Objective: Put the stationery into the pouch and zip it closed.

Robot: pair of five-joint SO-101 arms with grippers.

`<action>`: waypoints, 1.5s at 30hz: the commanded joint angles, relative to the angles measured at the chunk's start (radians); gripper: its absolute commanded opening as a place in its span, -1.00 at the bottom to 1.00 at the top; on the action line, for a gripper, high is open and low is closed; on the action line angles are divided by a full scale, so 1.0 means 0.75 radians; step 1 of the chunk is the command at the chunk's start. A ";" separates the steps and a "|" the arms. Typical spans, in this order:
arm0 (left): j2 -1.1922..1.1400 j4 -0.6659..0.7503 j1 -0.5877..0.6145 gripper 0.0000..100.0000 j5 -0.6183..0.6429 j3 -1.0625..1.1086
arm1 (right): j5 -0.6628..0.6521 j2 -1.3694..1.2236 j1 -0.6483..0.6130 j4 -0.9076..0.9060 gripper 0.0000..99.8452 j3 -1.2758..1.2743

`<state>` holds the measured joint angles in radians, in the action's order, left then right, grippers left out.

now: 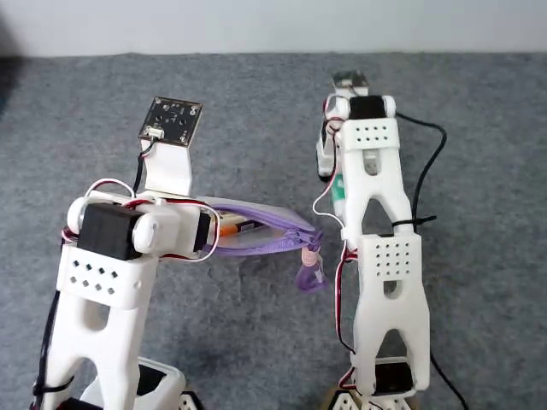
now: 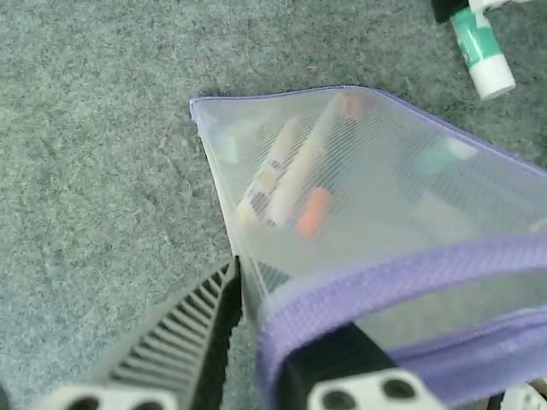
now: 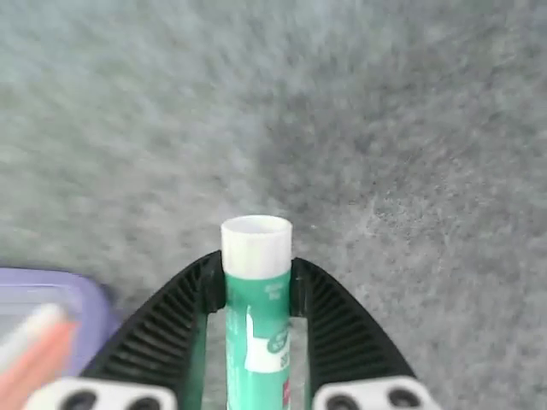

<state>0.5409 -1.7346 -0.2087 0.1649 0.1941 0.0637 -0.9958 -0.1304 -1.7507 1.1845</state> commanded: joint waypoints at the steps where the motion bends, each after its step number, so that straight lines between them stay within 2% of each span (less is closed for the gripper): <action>1: 0.008 0.006 -0.012 -0.98 0.004 -0.030 | 0.047 0.234 -0.024 -0.066 -0.98 0.027; 6: 0.008 0.006 -0.012 -0.98 0.004 -0.030 | 0.059 0.535 -0.044 -0.066 -0.99 -0.278; 10: 0.008 0.006 -0.012 -0.98 0.004 -0.030 | 0.135 0.893 -0.079 -0.066 -0.99 -0.646; 16: 0.008 0.006 -0.012 -0.98 0.004 -0.030 | 0.145 1.439 -0.146 -0.056 -0.99 -1.064; 22: 0.008 -0.002 -0.023 -0.98 0.004 -0.038 | 0.145 1.881 -0.273 -0.054 -0.99 -1.227; 26: 0.006 -0.029 -0.059 -0.98 0.006 -0.087 | 0.188 2.112 -0.388 0.044 -0.99 -1.232; 32: 0.004 -0.027 -0.055 -0.98 0.008 -0.132 | 0.354 2.309 -0.633 0.281 -0.99 -1.236; 38: -0.068 -0.027 -0.055 -0.98 0.012 -0.146 | 0.352 2.323 -0.658 0.463 -0.99 -1.277; 45: -0.243 -0.027 -0.055 -0.98 0.012 -0.296 | 0.211 2.333 -0.703 0.750 -0.99 -1.403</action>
<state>0.3997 -1.7346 -0.2394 0.1649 0.0437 0.2555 0.7380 -0.6506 -1.2827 0.1626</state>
